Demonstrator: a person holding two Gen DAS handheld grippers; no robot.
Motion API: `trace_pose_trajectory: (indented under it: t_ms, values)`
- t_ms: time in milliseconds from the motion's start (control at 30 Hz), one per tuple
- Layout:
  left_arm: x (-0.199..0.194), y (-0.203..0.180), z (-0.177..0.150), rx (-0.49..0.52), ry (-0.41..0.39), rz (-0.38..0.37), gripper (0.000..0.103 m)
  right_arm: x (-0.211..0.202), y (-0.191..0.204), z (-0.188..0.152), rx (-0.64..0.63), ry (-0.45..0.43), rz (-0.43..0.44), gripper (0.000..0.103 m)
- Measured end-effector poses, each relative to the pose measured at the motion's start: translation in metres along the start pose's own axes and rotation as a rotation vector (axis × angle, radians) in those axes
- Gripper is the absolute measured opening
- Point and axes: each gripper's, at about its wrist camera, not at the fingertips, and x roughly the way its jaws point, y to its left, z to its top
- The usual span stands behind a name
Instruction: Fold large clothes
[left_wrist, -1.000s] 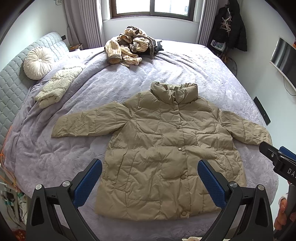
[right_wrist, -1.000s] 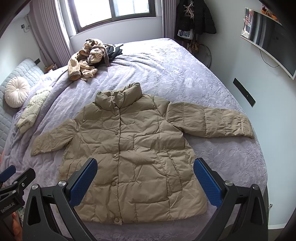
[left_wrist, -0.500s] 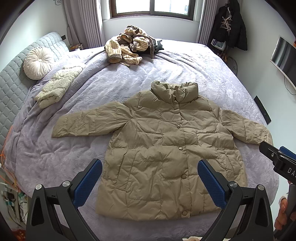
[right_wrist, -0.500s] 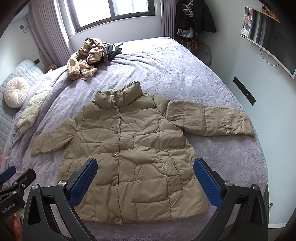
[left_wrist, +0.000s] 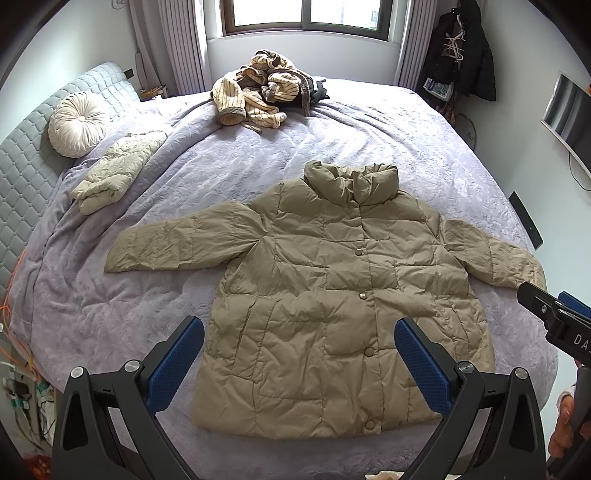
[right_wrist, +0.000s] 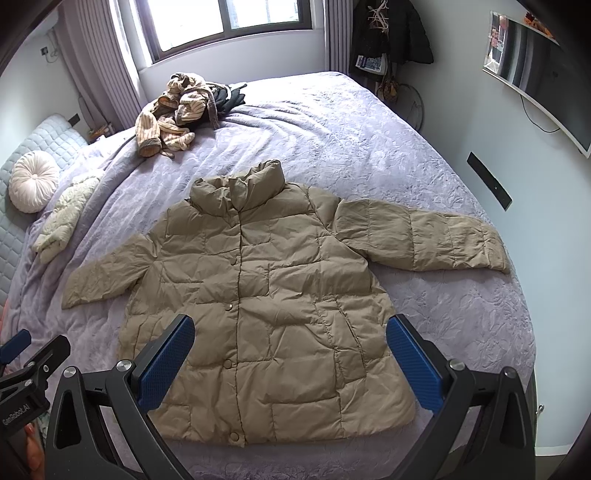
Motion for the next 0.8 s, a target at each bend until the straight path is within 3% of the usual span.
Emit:
trace_pose_trajectory:
  t_ms: [800]
  values:
    - [0.005,0.007,-0.001,-0.008,0.015,0.009,0.103,0.004,0.001,0.003,0.002,0.008,0.004,0.103]
